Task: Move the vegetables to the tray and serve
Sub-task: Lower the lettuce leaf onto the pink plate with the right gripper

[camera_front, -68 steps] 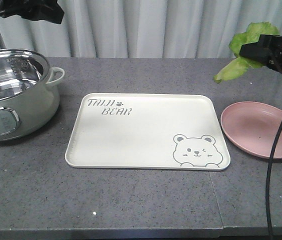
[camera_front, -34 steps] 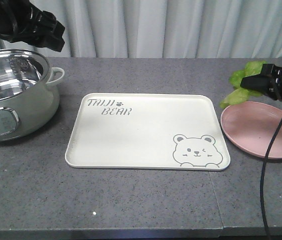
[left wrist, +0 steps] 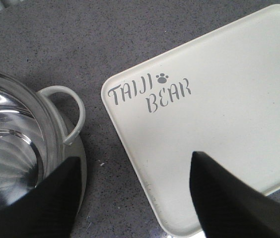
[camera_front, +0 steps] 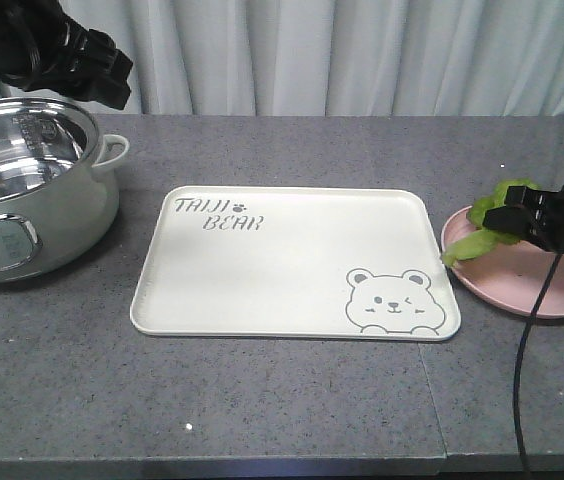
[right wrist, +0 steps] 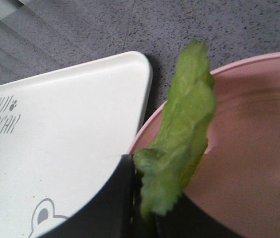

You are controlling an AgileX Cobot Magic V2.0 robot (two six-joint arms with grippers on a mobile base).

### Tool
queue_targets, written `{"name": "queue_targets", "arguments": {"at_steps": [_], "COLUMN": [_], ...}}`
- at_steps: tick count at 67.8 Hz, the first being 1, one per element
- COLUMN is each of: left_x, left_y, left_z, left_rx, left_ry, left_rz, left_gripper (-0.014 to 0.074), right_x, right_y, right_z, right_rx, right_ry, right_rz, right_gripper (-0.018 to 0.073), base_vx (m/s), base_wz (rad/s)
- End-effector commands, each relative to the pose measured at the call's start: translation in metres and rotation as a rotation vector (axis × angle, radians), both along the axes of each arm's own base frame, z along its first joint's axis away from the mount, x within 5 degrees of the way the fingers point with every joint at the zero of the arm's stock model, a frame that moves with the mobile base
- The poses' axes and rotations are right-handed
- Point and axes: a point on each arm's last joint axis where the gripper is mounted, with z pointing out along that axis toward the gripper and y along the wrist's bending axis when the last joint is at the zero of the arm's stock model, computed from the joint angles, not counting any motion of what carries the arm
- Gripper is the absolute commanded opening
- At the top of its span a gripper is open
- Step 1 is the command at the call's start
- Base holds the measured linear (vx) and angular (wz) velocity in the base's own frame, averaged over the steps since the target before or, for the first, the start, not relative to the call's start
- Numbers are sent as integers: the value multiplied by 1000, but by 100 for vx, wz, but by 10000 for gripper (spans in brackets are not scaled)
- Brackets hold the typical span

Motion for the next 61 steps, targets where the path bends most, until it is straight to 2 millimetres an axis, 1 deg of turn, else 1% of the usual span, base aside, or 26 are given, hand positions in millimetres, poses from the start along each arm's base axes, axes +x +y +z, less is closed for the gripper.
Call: {"name": "queue_targets", "arguments": {"at_steps": [1, 11, 20, 25, 29, 34, 49, 58, 61], "left_x": [-11, -11, -11, -11, -12, -12, -12, -12, -12], "left_y": [3, 3, 3, 3, 3, 3, 3, 3, 3], "left_z": [24, 23, 23, 23, 22, 22, 22, 22, 22], "left_rx": [-49, -47, -47, -45, -43, -43, -43, -51, -57], "left_ry": [-111, -106, -105, -99, -93, -92, -90, -87, -85], "left_rz": [9, 9, 9, 8, 8, 7, 8, 17, 25], "left_gripper": [444, 444, 444, 444, 444, 444, 444, 444, 444], "right_x": [0, 0, 1, 1, 1, 2, 3, 4, 3], "right_y": [-4, -4, -5, -5, -6, -7, -11, -15, -15], "right_z": [22, 22, 22, 21, 21, 21, 21, 19, 21], "right_rx": [-31, -33, -42, -46, -49, -57, -95, -149, -153], "right_ry": [-74, -75, -75, -75, -75, -75, -82, -92, -101], "right_rz": [-23, -22, -34, -39, -43, -54, -94, -118, -106], "right_gripper": [50, 135, 263, 354, 395, 414, 413, 413, 413], "base_vx": [0, 0, 0, 0, 0, 0, 0, 0, 0], "base_wz": [0, 0, 0, 0, 0, 0, 0, 0, 0]}}
